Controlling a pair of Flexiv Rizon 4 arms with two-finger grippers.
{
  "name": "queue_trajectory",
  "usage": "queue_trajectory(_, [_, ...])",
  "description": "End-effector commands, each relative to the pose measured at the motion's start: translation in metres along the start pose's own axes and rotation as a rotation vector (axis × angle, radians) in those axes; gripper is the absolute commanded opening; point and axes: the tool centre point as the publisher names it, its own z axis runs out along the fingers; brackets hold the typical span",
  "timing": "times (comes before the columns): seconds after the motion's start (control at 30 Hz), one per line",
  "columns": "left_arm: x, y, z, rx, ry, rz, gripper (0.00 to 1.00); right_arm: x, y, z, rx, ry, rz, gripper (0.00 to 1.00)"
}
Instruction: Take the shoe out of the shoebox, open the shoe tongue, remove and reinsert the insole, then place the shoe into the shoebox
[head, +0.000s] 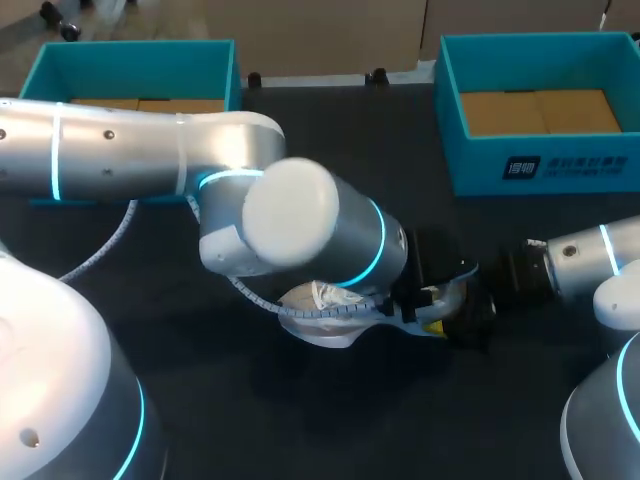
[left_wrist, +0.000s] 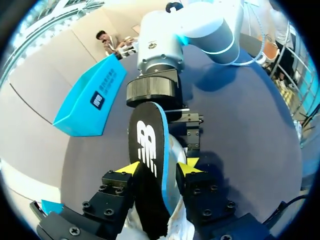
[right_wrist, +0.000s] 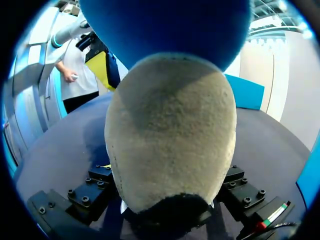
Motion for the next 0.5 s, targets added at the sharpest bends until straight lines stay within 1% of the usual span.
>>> queue_trajectory(0.03, [0.0075, -0.002, 0.0036, -0.003, -0.144, 0.001, 0.45, 0.0005, 0.0002, 0.0006, 0.004, -0.001, 0.0, 0.0])
queue_trajectory(0.23, [0.0039, -0.0023, 0.0044, -0.01, -0.174, 0.003, 0.42, 0.0005, 0.0002, 0.0006, 0.004, -0.001, 0.0, 0.0])
queue_trajectory(0.4, [-0.0005, 0.0001, 0.0037, -0.029, -0.227, 0.007, 0.4, 0.0005, 0.0002, 0.0006, 0.004, -0.001, 0.0, 0.0])
queue_trajectory(0.5, [-0.0018, 0.0025, 0.0039, -0.031, -0.249, 0.009, 0.4, 0.0005, 0.0002, 0.0006, 0.004, -0.001, 0.0, 0.0])
